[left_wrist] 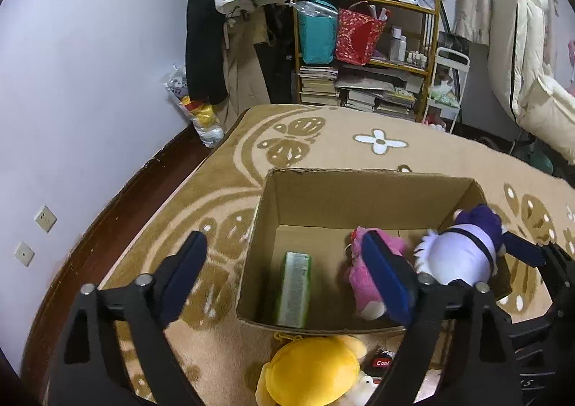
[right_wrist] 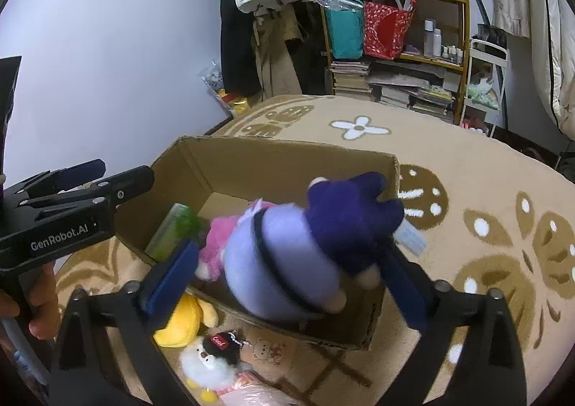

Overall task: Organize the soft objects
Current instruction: 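Release the pink bear into the box with the left tool while the right tool releases the lavender plush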

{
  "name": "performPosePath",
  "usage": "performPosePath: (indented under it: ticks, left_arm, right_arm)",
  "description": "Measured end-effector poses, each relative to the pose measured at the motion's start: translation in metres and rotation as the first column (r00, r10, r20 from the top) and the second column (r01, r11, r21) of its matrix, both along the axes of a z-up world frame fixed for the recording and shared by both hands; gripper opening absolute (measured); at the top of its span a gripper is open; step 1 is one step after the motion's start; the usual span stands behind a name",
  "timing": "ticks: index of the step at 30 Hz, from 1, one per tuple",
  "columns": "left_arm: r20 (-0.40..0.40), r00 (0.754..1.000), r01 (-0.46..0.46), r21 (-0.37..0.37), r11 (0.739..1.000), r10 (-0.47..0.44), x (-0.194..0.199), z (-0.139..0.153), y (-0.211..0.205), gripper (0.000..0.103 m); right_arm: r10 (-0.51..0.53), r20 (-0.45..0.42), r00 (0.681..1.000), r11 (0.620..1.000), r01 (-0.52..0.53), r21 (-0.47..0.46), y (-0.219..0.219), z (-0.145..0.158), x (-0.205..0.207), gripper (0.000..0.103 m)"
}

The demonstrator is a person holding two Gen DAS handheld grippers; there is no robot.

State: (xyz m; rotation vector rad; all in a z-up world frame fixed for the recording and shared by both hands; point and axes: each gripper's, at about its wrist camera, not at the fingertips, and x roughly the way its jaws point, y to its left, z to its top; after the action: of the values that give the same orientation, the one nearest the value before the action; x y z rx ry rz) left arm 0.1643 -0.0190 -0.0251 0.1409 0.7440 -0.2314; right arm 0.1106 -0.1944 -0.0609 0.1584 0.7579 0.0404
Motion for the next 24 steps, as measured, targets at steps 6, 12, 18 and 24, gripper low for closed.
performPosePath:
  ticks: [6,12,18,24]
  left_arm:
    - [0.004,1.000,-0.026,-0.039,0.999,0.026,-0.007,0.006,0.012,0.098]
    - [0.019,0.999,-0.043,-0.012,0.999,0.043,-0.017,0.010,0.014,0.102]
    - [0.034,0.998,-0.048,0.023,0.999,0.048,-0.028,0.014,0.014,0.102]
    - [0.026,0.999,-0.043,0.039,0.998,0.043,-0.044,0.016,0.018,0.102]
  right_arm:
    - [-0.008,0.015,1.000,1.000,0.008,0.001,0.001,0.006,-0.007,0.103]
    - [-0.018,0.041,0.999,0.999,0.020,-0.032,0.002,0.017,-0.015,0.103]
    - [-0.039,0.054,0.998,0.998,0.041,-0.037,0.001,0.024,-0.025,0.103]
    - [-0.066,0.065,0.996,0.998,0.068,-0.017,-0.003,0.032,-0.037,0.103]
